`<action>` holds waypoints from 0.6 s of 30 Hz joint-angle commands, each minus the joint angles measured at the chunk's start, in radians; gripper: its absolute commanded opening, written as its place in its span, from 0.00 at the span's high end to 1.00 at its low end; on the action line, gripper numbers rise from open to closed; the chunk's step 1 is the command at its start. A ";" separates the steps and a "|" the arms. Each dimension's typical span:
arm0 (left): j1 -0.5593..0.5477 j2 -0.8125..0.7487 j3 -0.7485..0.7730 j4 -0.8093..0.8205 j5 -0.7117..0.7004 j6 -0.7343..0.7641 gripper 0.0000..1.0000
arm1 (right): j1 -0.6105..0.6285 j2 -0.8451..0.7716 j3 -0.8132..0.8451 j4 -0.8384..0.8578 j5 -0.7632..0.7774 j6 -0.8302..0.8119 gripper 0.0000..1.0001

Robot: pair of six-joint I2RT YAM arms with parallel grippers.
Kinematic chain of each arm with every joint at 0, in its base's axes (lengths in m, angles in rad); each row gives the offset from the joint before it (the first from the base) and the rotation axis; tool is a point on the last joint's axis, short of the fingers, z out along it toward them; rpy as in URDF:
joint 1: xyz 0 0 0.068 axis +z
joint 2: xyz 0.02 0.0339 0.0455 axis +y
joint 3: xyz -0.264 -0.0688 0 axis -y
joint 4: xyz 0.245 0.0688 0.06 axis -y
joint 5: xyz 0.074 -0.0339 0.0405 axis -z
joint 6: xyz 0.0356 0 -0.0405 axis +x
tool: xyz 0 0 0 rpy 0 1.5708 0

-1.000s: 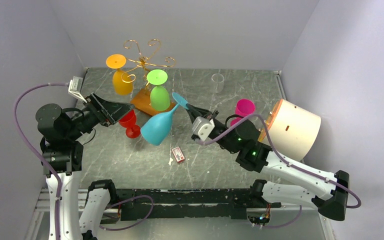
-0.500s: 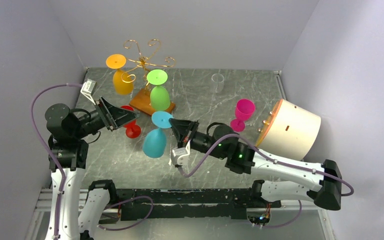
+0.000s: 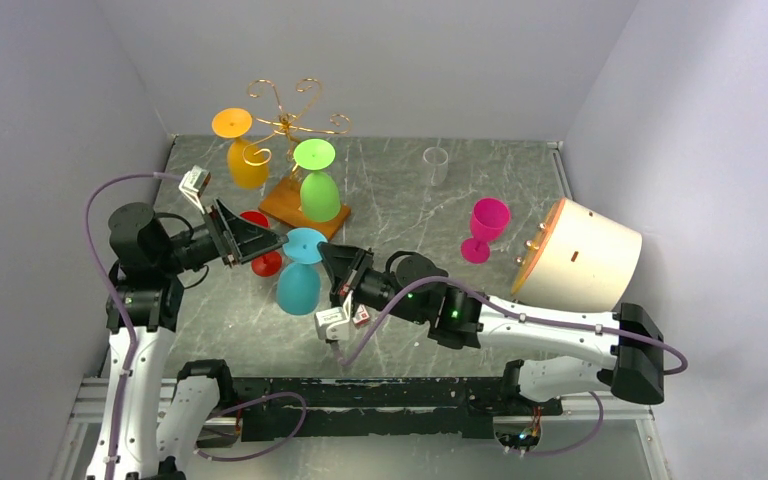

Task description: Place the wine glass upside down on the wine glass rack

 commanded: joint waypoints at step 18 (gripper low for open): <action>-0.014 0.035 -0.053 0.041 0.042 -0.020 0.74 | 0.010 0.091 0.045 0.118 0.061 -0.011 1.00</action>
